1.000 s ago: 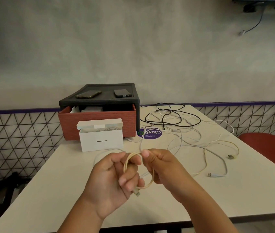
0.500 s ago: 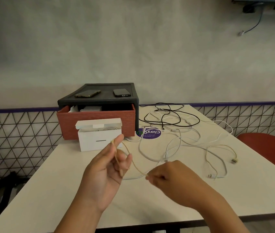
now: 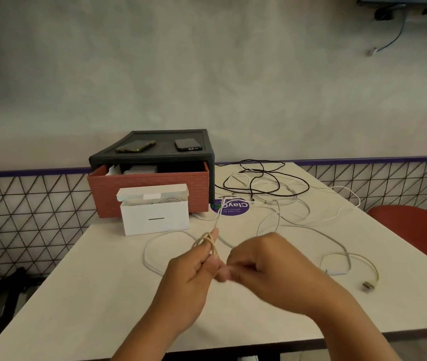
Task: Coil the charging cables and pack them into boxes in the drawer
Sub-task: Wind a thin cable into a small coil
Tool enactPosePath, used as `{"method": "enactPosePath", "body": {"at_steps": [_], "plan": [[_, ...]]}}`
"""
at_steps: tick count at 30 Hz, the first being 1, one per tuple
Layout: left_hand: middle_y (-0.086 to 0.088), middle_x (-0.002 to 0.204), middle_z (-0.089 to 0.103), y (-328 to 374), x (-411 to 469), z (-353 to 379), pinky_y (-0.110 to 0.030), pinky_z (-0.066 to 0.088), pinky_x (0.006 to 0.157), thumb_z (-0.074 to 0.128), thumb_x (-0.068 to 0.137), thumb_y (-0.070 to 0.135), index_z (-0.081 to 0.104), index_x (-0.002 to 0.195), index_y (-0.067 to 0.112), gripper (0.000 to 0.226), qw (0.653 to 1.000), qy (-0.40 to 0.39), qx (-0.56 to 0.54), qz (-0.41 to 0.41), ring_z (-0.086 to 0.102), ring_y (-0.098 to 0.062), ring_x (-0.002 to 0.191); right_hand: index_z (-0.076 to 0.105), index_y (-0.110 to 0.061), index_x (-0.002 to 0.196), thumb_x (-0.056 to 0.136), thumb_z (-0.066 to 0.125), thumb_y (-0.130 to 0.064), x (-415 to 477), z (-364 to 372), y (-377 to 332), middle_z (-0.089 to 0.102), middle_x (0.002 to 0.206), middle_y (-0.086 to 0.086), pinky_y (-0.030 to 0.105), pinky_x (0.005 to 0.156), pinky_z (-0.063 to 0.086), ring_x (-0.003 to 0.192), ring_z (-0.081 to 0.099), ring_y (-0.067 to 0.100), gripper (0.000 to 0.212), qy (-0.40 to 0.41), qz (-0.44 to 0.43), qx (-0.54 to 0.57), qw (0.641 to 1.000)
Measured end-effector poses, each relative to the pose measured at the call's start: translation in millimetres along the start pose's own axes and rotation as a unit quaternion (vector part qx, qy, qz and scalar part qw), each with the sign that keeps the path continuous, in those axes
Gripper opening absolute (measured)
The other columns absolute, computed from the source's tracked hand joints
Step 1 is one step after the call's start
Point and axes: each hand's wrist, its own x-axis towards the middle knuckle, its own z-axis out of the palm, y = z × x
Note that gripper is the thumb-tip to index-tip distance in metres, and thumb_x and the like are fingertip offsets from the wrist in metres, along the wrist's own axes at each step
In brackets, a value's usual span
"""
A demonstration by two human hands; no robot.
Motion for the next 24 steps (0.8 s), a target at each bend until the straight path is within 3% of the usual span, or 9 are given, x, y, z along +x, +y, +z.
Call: {"method": "enactPosePath", "body": {"at_steps": [2, 3, 5, 8, 12, 14, 17, 20, 24], "plan": [[0.009, 0.06, 0.062, 4, 0, -3, -0.01, 0.042, 0.069, 0.042, 0.097, 0.017, 0.061, 0.113, 0.025, 0.025, 0.998, -0.03, -0.044, -0.016, 0.055, 0.0, 0.06, 0.064, -0.02, 0.072, 0.081, 0.058, -0.036, 2, -3, 4, 0.05, 0.056, -0.012, 0.026, 0.055, 0.041, 0.059, 0.05, 0.009, 0.02, 0.065, 0.011, 0.027, 0.997], [0.004, 0.055, 0.058, 7, 0, -4, -0.015, 0.044, 0.068, 0.043, 0.098, 0.023, 0.066, 0.1, 0.01, 0.027, 0.996, -0.046, -0.066, -0.025, 0.05, -0.005, 0.055, 0.065, -0.023, 0.076, 0.08, 0.059, -0.037, 3, -3, 5, 0.053, 0.058, -0.014, 0.024, 0.055, 0.042, 0.061, 0.053, 0.008, 0.016, 0.091, 0.017, 0.044, 0.995], [0.003, 0.046, 0.046, 10, -1, -6, -0.028, 0.051, 0.075, 0.046, 0.09, 0.033, 0.055, 0.071, -0.003, 0.042, 0.991, -0.067, -0.115, -0.03, 0.04, -0.008, 0.047, 0.067, -0.022, 0.074, 0.078, 0.066, -0.037, 6, -3, 5, 0.058, 0.06, -0.012, 0.029, 0.055, 0.045, 0.061, 0.055, 0.01, 0.015, 0.135, 0.034, 0.078, 0.987], [0.002, 0.04, 0.029, 16, -1, -5, -0.029, 0.054, 0.071, 0.054, 0.086, 0.029, 0.055, 0.055, 0.01, 0.036, 0.968, -0.041, -0.233, -0.088, 0.024, -0.008, 0.038, 0.063, -0.027, 0.074, 0.077, 0.072, -0.035, 9, 3, 4, 0.053, 0.056, -0.003, 0.035, 0.055, 0.045, 0.053, 0.05, 0.011, 0.013, 0.166, 0.07, 0.141, 0.973], [0.005, 0.038, 0.023, 19, -4, -5, -0.027, 0.052, 0.057, 0.052, 0.076, 0.029, 0.068, 0.059, 0.01, 0.029, 0.922, -0.02, -0.361, -0.135, 0.019, -0.006, 0.032, 0.056, -0.038, 0.066, 0.082, 0.052, -0.055, 10, 18, 3, 0.051, 0.062, -0.012, 0.02, 0.058, 0.037, 0.059, 0.044, 0.002, 0.024, 0.095, 0.07, 0.244, 0.963], [0.006, 0.037, 0.024, 18, -5, -6, -0.027, 0.049, 0.05, 0.066, 0.068, 0.031, 0.067, 0.059, 0.008, 0.025, 0.902, -0.017, -0.406, -0.145, 0.021, -0.005, 0.03, 0.054, -0.037, 0.064, 0.085, 0.044, -0.053, 10, 23, 2, 0.048, 0.06, -0.015, 0.017, 0.059, 0.036, 0.059, 0.041, 0.001, 0.029, 0.061, 0.068, 0.283, 0.955], [0.007, 0.036, 0.027, 16, -6, -8, -0.025, 0.046, 0.045, 0.087, 0.045, 0.039, 0.064, 0.059, 0.008, 0.041, 0.876, -0.056, -0.452, -0.159, 0.024, -0.004, 0.029, 0.052, -0.027, 0.062, 0.087, 0.042, -0.04, 9, 22, 2, 0.04, 0.049, -0.016, 0.009, 0.05, 0.028, 0.048, 0.035, 0.001, 0.03, 0.036, 0.083, 0.352, 0.932], [0.005, 0.036, 0.027, 20, -3, -7, -0.024, 0.044, 0.044, 0.076, 0.061, 0.033, 0.058, 0.053, 0.009, 0.031, 0.872, -0.063, -0.451, -0.18, 0.025, -0.005, 0.029, 0.052, -0.027, 0.055, 0.084, 0.045, -0.04, 9, 18, 3, 0.035, 0.045, -0.015, 0.012, 0.045, 0.024, 0.043, 0.028, 0.001, 0.032, 0.021, 0.105, 0.398, 0.911], [0.002, 0.037, 0.03, 27, 1, -5, -0.024, 0.045, 0.047, 0.05, 0.073, 0.031, 0.05, 0.047, 0.013, 0.032, 0.876, -0.071, -0.434, -0.198, 0.028, -0.008, 0.029, 0.048, -0.023, 0.057, 0.082, 0.048, -0.035, 11, 17, 6, 0.037, 0.043, -0.015, 0.008, 0.046, 0.025, 0.041, 0.032, 0.001, 0.028, 0.041, 0.105, 0.394, 0.912]]}}
